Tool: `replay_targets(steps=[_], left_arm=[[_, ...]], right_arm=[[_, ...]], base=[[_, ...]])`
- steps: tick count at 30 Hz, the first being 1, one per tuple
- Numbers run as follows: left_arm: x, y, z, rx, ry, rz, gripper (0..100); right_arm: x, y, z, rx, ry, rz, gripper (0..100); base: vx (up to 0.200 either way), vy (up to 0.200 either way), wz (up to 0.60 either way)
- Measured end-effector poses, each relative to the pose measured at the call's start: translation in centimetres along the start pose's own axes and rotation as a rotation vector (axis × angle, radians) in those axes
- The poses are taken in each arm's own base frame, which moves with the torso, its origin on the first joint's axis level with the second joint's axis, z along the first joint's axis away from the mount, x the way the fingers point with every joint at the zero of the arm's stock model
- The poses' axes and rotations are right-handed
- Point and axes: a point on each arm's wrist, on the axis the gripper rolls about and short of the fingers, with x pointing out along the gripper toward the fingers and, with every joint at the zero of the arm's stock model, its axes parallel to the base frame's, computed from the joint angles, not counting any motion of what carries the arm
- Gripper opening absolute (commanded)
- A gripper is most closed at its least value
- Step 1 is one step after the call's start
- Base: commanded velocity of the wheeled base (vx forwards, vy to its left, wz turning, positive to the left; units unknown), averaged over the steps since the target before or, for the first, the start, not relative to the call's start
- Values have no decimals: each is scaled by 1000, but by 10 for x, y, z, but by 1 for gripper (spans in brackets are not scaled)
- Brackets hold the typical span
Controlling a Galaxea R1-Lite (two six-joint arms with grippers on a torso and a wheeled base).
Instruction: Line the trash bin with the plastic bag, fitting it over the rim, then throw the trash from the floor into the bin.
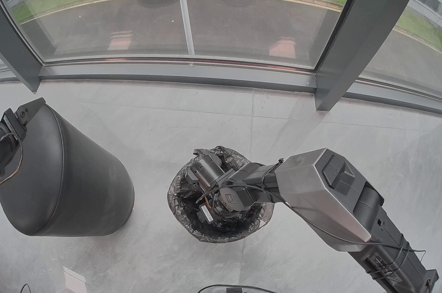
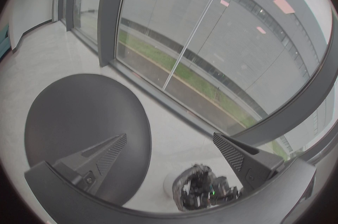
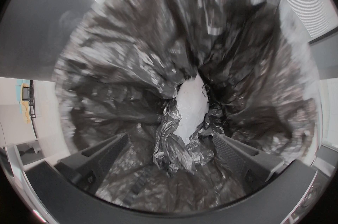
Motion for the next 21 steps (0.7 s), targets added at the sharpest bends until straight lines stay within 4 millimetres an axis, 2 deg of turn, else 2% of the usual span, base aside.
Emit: replay_targets(steps=[6, 10, 14, 21], left_arm=[[-41, -9, -11, -6, 177, 60, 100], [-74, -8, -24, 30, 280, 94, 100], [-104, -2, -41, 110, 316, 87, 100], [-138, 23, -88, 202, 362, 82, 100]], right_arm=[[-47, 13, 8, -62, -15, -26, 100], [-83, 14, 9, -126, 20, -69, 100], [-120, 7, 4, -181, 92, -107, 100], [-184, -16, -3, -197, 191, -170, 100]], base=[[0, 0, 0], [0, 0, 0], [0, 0, 0], [0, 0, 0]])
